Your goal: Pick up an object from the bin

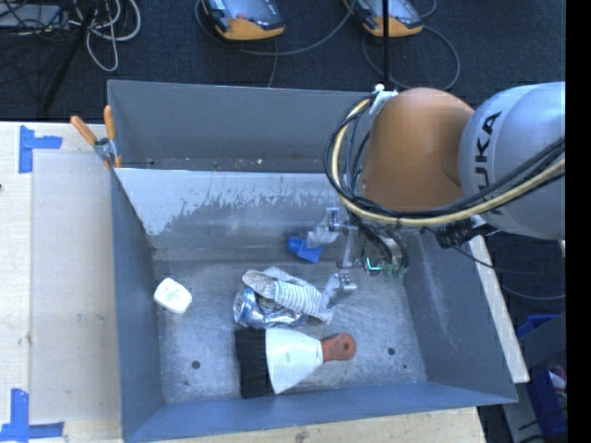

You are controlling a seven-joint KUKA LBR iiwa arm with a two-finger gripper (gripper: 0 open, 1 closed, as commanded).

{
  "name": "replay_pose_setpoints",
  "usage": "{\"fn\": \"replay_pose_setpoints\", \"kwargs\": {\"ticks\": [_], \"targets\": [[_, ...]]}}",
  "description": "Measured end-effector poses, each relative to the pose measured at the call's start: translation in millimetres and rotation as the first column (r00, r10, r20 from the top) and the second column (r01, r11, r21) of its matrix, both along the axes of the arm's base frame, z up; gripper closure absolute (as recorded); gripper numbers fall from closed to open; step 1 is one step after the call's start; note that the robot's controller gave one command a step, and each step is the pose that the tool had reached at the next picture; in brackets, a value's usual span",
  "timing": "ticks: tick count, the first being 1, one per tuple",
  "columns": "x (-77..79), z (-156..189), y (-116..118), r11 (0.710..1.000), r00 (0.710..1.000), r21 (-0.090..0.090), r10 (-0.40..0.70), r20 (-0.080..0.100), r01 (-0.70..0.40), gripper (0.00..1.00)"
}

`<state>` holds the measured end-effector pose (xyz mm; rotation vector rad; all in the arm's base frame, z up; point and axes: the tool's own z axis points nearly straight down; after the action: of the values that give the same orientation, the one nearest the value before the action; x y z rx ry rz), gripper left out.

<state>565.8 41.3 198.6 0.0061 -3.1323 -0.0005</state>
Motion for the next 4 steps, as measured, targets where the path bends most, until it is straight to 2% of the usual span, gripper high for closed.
{"fn": "replay_pose_setpoints", "kwargs": {"ticks": [1, 2, 3, 4], "targets": [[1.6, 4.4, -0.1, 1.0, 1.0, 0.001, -0.001, 0.008, 0.001, 0.0], [7.4, -11.8, 2.8, 0.999, 0.999, 0.001, -0.035, 0.018, 0.035, 0.0], [28.6, -45.8, 24.6, 1.0, 1.0, 0.001, -0.026, 0.01, 0.026, 0.0], [18.1, -53.5, 28.3, 0.999, 0.998, 0.0, -0.055, 0.008, 0.055, 0.0]]}}
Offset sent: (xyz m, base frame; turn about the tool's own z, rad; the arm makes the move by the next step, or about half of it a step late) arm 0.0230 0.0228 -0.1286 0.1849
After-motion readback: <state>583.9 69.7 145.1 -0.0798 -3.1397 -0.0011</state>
